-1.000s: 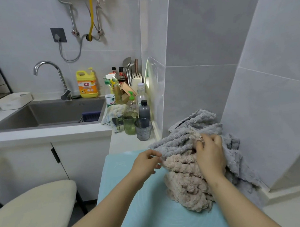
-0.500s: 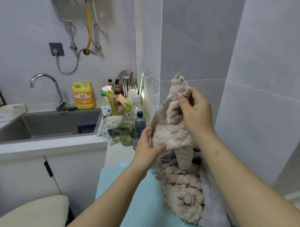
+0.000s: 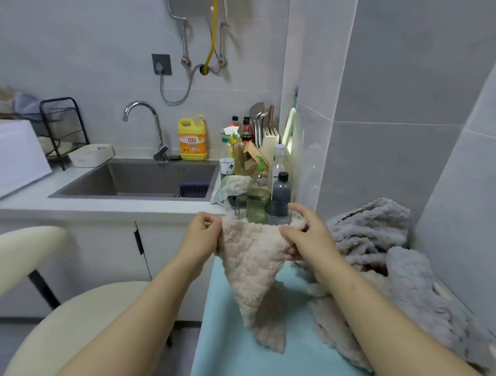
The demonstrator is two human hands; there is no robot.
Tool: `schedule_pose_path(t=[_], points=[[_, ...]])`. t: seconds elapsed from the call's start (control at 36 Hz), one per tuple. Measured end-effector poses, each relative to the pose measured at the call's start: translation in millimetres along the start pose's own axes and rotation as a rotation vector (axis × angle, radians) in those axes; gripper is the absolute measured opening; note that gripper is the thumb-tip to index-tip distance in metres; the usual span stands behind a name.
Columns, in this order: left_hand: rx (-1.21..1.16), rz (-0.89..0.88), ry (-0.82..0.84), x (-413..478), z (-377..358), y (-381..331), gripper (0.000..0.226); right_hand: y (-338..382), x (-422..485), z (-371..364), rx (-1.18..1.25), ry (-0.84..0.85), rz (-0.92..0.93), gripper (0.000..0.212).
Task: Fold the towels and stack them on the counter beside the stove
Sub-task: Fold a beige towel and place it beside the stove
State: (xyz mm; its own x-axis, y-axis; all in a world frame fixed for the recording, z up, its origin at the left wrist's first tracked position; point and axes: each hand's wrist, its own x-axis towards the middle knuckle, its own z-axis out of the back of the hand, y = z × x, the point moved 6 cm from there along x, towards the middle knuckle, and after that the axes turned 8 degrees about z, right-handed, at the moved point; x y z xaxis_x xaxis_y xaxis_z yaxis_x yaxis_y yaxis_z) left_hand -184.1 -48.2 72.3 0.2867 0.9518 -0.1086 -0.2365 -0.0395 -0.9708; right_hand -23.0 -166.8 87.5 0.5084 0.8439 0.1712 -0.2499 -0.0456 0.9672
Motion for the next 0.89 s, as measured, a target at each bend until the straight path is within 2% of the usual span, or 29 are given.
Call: schedule_pose_path(t=[0.08,0.14,0.28,0.36,0.44,0.53,0.69,0.78,0.89], points=[[0.116,0.022,0.029,6,9,2,0.012,-8,3,-19,-0.092,0.096,-0.03,0.019],[0.138,0.005,0.006,11,17,-3,0.01,-8,7,-23,-0.105,0.056,-0.013,0.009],[0.106,-0.168,-0.158,15,44,-35,0.017,13,13,-11,-0.051,-0.185,0.151,0.019],[0.083,-0.269,-0.251,11,60,-53,0.02,34,13,-4,-0.076,-0.215,0.275,0.022],[0.12,-0.369,-0.25,3,67,-61,0.01,44,13,2,-0.094,-0.237,0.353,0.022],[0.25,-0.404,-0.15,-6,54,-51,0.007,31,8,3,-0.022,-0.203,0.298,0.022],[0.485,-0.182,0.21,-15,8,24,0.014,-40,-17,-26,-0.226,0.033,0.011,0.032],[0.571,-0.077,0.325,-24,-5,60,0.011,-72,-33,-31,-0.342,0.134,-0.116,0.027],[0.83,-0.025,0.465,-39,-14,92,0.012,-107,-53,-32,-0.42,0.357,-0.299,0.014]])
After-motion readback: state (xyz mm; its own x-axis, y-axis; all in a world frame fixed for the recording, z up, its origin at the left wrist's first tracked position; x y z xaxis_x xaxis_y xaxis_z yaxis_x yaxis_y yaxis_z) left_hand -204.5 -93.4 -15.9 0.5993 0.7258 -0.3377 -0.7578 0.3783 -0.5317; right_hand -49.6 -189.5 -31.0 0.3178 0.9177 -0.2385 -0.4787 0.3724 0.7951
